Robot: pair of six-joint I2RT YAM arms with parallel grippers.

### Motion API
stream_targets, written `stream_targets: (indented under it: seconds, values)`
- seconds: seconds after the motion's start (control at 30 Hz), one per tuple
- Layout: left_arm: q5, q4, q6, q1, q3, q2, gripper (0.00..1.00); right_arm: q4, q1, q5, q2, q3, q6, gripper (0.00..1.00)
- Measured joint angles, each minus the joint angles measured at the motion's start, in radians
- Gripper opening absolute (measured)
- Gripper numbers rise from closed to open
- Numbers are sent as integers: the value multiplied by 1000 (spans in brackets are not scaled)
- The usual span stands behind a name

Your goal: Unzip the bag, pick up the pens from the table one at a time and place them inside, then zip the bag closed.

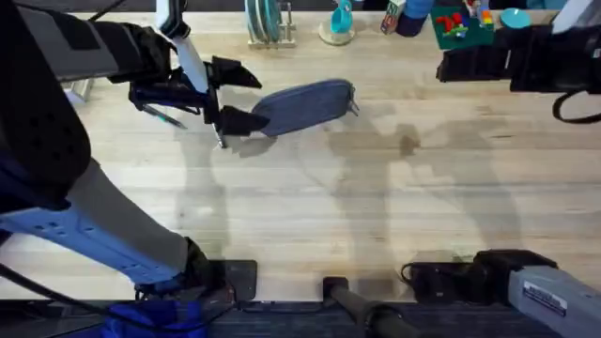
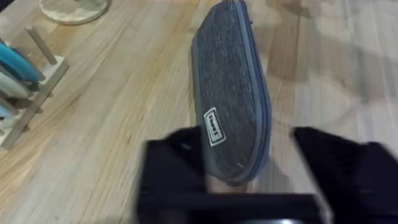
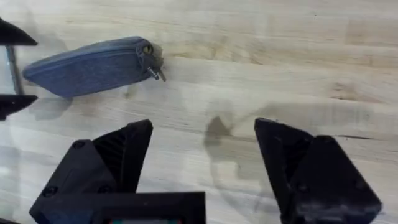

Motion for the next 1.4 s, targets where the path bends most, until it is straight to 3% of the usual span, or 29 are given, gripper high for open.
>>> stream_targets:
  seconds: [0.13, 0.2, 1.07, 1.4]
  values:
    - [0, 1, 2, 0, 0, 0, 281, 0, 0, 0, 0, 0, 0, 996]
    - [-1, 3, 6, 0, 0, 0, 69, 0, 0, 0, 0, 0, 0, 996]
    - [-2, 1, 5, 0, 0, 0, 44, -48, 0, -1, 0, 0, -3, 997]
    - [-3, 1, 5, 0, 0, 0, 42, -47, 0, -156, 7, 0, -106, 996]
